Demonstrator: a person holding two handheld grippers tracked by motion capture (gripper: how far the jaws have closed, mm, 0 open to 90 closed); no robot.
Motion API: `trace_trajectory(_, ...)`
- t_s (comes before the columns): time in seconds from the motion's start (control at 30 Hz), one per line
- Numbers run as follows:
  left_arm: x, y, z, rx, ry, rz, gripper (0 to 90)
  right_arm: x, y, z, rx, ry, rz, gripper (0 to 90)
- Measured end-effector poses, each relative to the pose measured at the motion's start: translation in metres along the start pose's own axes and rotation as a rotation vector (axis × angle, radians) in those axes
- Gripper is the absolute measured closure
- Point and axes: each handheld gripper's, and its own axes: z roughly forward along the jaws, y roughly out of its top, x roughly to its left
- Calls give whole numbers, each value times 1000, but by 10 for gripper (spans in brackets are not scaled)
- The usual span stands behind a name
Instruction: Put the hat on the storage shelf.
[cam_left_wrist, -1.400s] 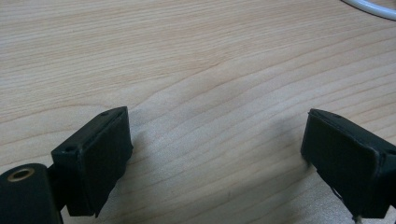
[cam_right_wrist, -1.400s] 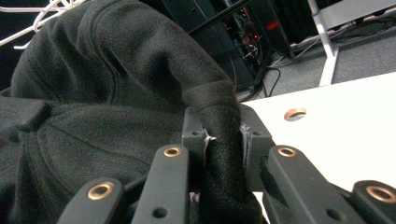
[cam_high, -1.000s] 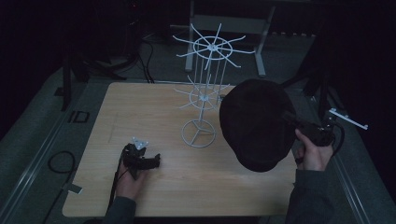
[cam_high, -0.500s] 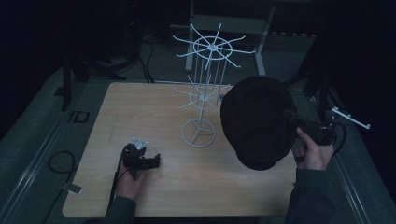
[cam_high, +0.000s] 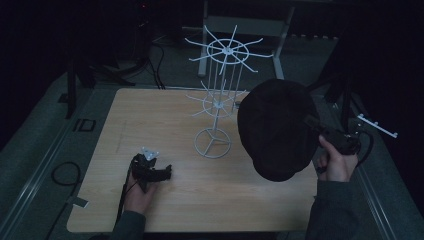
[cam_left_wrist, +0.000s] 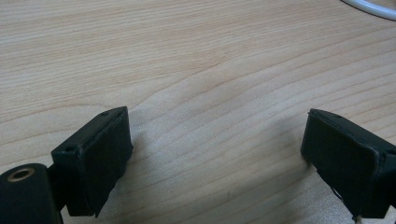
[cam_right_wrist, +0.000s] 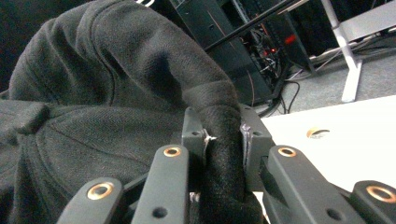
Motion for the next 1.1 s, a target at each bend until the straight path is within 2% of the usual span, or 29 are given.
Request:
trace_trajectory(0.7,0,0,0,0,1,0,91,6,5,2,-20,54,9,762)
trace_trajectory(1.1,0,0,0,-1,0,-2,91,14,18,7,-55,90,13,762)
